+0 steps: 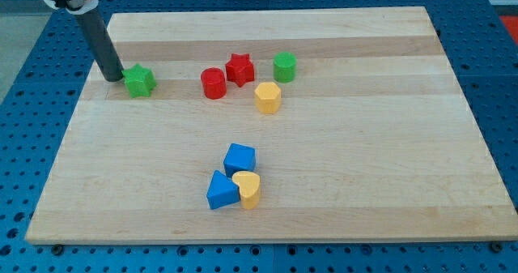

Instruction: Move the green star closer to the red circle

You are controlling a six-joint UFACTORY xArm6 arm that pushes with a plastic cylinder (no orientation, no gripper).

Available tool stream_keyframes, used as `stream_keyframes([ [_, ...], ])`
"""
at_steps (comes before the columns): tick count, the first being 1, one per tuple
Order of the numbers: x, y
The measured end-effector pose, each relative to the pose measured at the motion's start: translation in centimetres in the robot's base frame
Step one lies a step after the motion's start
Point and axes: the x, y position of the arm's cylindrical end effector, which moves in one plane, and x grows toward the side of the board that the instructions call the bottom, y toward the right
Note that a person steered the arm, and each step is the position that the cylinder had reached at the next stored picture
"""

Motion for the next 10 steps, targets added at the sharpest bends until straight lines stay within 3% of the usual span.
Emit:
stream_keyframes([
  [5, -0.7, 4.4],
  [10, 3.3, 5.8],
])
